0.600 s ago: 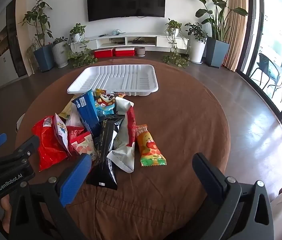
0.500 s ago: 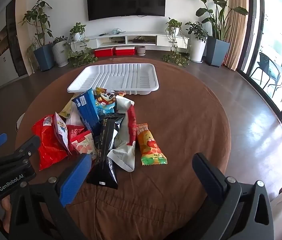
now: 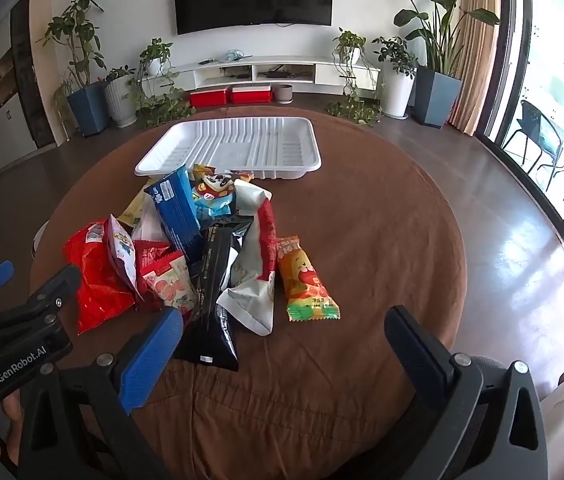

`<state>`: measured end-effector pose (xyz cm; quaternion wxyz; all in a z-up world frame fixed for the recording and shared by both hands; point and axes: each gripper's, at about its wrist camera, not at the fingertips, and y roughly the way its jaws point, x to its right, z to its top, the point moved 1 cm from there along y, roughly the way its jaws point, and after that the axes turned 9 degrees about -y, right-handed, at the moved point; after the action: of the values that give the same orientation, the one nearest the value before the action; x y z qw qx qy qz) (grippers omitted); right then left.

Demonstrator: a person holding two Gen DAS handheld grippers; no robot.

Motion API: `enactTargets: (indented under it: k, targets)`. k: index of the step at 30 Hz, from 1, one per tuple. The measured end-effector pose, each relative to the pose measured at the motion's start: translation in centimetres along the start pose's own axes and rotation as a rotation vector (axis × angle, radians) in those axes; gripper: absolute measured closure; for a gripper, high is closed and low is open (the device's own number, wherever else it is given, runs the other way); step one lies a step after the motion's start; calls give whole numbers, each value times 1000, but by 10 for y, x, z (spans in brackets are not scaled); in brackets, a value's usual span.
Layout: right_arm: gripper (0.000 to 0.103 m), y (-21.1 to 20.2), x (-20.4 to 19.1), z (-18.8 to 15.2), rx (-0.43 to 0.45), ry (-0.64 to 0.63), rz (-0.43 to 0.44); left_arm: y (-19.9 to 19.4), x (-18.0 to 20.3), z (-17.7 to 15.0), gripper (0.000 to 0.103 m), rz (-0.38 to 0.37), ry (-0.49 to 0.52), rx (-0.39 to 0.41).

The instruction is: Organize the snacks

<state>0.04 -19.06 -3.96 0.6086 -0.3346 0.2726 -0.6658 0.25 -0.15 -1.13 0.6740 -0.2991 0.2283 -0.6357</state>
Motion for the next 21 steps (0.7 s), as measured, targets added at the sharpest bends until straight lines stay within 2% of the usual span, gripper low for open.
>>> enactTargets:
  k: [21]
  targets:
    - [0,5,-4,-2,-12,-8,-3,2,0,0,0,1,0,-1]
